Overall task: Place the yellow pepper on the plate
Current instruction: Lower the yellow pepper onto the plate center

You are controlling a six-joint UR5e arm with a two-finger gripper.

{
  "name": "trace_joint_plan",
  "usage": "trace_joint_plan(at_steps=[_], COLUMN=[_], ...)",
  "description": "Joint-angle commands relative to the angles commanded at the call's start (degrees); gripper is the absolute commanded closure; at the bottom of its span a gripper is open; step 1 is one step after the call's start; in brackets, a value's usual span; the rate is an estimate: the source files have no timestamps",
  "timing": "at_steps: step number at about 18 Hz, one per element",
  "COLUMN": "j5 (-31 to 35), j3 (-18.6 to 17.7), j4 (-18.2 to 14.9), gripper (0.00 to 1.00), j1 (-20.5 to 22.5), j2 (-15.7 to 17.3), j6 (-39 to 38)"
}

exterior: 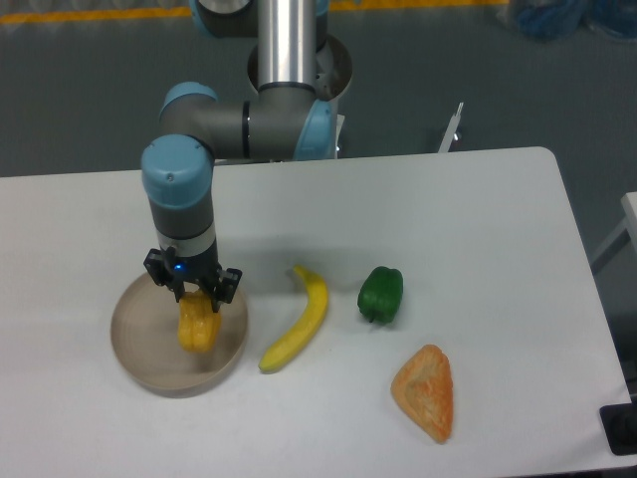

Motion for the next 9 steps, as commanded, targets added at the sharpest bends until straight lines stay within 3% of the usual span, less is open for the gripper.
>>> trace_joint_plan(at_steps=[9], j5=[1.7], j3=[-0.3], j4=[-0.1], gripper=[0.6], j1=[-0.3], j2=[-1.1], j6=[0.2])
